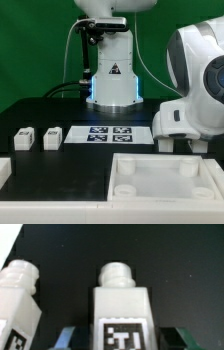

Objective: Assemble one leg

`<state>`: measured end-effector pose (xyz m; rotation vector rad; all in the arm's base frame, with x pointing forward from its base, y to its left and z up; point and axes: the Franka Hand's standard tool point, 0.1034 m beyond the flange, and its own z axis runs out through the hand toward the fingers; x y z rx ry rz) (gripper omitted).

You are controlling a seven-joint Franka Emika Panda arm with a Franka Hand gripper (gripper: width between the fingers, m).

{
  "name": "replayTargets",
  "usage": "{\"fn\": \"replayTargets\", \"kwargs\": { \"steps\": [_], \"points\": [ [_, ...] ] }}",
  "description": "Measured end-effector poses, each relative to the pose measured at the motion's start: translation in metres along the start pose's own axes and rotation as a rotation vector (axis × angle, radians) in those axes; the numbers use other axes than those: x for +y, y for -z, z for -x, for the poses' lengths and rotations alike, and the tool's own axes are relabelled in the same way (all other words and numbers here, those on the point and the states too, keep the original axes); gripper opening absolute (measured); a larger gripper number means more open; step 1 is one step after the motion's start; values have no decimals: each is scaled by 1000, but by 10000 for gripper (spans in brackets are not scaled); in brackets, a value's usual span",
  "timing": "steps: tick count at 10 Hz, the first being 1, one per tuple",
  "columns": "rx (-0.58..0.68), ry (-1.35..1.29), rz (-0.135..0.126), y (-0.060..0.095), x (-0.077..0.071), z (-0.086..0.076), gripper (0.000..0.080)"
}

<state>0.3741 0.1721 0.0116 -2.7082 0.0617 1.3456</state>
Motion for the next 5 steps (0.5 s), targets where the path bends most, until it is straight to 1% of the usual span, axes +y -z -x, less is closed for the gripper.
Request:
{"fn": "replayTargets", "kwargs": {
  "steps": [1,5],
  "points": [
    [0,0,0,0,0,0,289],
    [0,0,0,0,0,0,289]
  ]
}}
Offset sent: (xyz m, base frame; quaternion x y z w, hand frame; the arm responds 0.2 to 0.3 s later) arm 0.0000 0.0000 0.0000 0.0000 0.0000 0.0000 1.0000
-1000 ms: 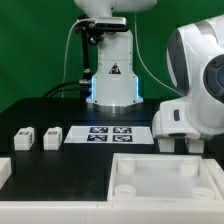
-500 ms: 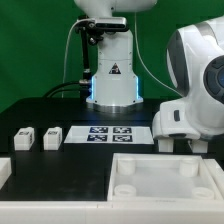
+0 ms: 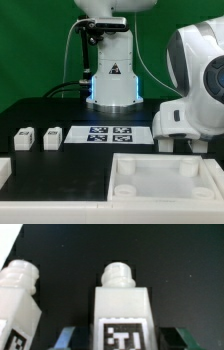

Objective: Assemble one leg

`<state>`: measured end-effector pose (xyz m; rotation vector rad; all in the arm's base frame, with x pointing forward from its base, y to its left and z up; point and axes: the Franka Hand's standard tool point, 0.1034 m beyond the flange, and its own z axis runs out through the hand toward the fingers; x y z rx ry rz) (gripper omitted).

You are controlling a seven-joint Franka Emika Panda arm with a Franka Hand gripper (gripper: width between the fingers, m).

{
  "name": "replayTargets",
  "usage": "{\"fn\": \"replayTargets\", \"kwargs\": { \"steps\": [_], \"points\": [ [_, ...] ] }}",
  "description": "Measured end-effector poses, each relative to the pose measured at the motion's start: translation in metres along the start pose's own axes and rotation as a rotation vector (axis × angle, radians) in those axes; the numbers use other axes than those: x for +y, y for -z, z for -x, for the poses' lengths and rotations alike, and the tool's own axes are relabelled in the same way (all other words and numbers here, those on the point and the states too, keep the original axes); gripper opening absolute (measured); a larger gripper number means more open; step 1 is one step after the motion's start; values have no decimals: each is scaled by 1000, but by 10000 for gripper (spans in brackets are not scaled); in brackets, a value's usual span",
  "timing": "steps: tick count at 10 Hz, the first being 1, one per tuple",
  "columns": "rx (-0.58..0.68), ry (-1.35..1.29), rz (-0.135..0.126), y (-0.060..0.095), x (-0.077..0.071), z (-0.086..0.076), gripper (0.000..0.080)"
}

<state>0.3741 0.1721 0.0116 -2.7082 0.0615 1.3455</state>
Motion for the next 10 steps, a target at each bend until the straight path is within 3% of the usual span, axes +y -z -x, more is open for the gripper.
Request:
{"fn": "replayTargets", "kwargs": {
  "steps": [1,2,5,6,7,8,9,10],
  "points": [
    [0,7,0,2,0,1,289],
    [1,23,-2,13,2,4,289],
    [78,104,-5,70,8,19,291],
    [163,137,-18,97,15,17,291],
    [329,152,-27,129,22,15,291],
    [375,143,-22,137,28,28,291],
    [467,132,-26,150,28,25,291],
    [554,104,-25,152,29,28,291]
  ]
}}
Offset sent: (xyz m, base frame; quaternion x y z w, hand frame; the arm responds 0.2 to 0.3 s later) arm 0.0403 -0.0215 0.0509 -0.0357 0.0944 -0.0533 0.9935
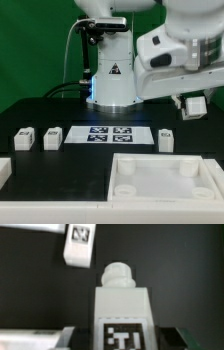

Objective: Assemble one leg

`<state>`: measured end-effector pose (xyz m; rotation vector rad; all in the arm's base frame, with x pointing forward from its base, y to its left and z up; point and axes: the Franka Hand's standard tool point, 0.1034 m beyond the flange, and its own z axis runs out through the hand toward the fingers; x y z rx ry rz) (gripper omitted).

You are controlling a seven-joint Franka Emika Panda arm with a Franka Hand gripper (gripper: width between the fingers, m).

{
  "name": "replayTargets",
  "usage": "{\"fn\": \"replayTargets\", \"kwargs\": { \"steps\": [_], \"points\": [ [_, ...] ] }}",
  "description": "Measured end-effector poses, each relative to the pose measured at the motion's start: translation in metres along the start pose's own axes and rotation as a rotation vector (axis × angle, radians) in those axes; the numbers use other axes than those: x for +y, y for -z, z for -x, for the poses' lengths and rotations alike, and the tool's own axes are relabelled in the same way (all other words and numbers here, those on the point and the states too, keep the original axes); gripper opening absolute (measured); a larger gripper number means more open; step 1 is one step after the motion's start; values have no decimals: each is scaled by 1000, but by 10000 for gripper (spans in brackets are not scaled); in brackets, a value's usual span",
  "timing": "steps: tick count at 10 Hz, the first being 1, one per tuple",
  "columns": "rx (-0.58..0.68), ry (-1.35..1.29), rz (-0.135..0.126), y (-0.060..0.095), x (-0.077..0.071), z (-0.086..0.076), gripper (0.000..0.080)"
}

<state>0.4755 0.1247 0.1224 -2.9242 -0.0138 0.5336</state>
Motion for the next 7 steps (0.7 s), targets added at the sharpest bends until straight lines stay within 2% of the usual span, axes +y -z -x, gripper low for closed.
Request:
{"fn": "replayTargets", "kwargs": {
  "steps": [2,4,5,7],
  "points": [
    [173,7,18,0,3,-2,291],
    [409,35,30,3,9,-20,291],
    [458,45,31,15,10,-27,291],
    [627,79,42,52,4,-54,291]
  ]
}}
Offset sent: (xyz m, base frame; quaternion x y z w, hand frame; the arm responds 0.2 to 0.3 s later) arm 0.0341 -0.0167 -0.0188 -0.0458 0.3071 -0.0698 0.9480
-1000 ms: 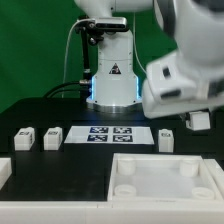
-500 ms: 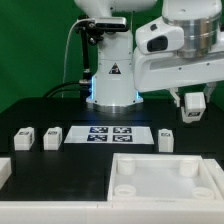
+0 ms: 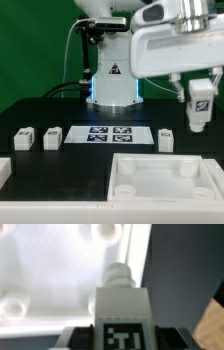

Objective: Assemble one leg

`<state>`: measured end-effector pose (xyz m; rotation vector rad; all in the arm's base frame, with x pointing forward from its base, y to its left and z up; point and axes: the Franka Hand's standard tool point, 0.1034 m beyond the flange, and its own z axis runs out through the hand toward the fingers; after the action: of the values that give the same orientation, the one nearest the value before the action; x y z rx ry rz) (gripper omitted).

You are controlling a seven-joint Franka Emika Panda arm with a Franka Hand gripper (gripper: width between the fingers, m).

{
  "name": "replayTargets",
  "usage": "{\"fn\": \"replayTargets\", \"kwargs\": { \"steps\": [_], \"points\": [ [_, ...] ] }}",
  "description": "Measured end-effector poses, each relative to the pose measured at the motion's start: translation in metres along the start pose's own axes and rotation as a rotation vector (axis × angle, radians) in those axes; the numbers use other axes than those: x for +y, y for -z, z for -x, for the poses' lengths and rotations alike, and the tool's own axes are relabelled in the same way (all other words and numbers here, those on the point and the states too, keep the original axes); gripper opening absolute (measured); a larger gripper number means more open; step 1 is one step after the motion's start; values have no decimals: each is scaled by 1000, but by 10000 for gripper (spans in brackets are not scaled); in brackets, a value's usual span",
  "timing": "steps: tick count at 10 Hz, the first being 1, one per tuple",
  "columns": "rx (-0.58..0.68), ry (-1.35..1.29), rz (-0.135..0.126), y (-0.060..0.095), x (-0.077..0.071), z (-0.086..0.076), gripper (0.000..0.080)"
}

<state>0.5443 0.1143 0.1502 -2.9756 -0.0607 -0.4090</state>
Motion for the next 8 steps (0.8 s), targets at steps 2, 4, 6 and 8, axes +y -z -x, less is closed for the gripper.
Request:
{"fn": "replayTargets", "kwargs": {
  "steps": [2,4,6,8],
  "points": [
    [256,44,-14,9,-17,-25,291],
    [307,46,-15,5,-16,-20,291],
    [307,60,-12,3,-15,-22,291],
    [340,123,11,-8,-3,-45,291]
  ]
}}
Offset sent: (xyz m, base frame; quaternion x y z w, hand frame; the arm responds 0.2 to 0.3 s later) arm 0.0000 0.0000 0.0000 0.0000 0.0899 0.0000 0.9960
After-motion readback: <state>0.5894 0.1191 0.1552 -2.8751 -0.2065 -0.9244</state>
